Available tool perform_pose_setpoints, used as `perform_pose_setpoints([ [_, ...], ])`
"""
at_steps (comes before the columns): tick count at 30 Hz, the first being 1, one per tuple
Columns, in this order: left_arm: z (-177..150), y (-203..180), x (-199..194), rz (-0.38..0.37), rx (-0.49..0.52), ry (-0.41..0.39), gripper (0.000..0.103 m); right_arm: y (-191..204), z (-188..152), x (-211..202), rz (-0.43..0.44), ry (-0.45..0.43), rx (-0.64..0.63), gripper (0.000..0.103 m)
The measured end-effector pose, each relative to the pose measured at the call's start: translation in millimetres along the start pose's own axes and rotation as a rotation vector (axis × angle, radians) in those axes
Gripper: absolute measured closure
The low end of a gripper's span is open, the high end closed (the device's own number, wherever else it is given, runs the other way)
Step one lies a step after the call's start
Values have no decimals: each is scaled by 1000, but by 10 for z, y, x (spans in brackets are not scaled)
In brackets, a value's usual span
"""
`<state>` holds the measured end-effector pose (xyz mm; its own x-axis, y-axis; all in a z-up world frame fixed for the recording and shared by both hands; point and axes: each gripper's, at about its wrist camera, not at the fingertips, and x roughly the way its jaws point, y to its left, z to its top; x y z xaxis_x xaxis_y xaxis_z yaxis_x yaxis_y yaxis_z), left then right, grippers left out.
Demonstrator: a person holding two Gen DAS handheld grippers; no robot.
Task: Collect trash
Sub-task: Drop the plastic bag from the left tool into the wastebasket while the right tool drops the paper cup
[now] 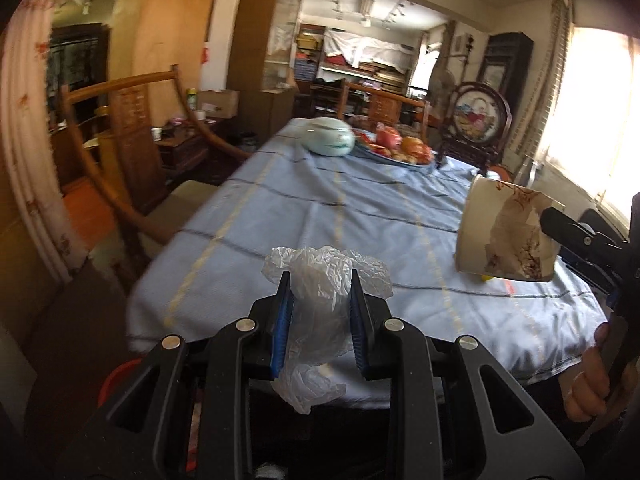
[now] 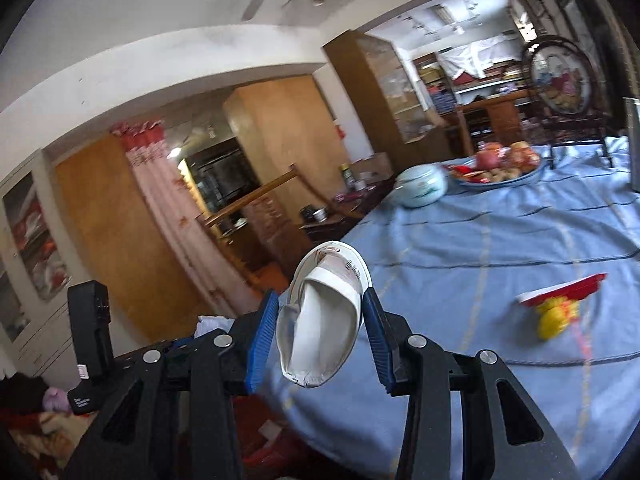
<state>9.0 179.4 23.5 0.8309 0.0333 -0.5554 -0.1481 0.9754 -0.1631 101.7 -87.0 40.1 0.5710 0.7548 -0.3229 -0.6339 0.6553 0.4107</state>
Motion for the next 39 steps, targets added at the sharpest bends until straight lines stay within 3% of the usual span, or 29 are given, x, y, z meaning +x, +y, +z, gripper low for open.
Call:
perform_pose_setpoints([
  [9,-489,882,-217,133,-128,56,75,637,-252,262,88,108,-77,60],
  [18,-1083,1669,142,196,-271,210,72,1065,-482,815,144,264,-127,60],
  [22,-1262,1938,181,232,-337,226,38,1162,-576,1124,163,332,-136,60],
  [25,-1321,2108,102,258,-376,201,27,1265,-686,1358,175,388,-151,60],
  [31,-1385,2398,-112,333,-451,148,16,1570,-941,1774,211,492,-194,60],
  [38,-1469,2653,-377,394,-511,104,13,1933,-1267,2209,260,606,-242,58],
  [39,-1484,2683,-384,397,-515,103,13,1966,-1304,2260,271,623,-234,47],
])
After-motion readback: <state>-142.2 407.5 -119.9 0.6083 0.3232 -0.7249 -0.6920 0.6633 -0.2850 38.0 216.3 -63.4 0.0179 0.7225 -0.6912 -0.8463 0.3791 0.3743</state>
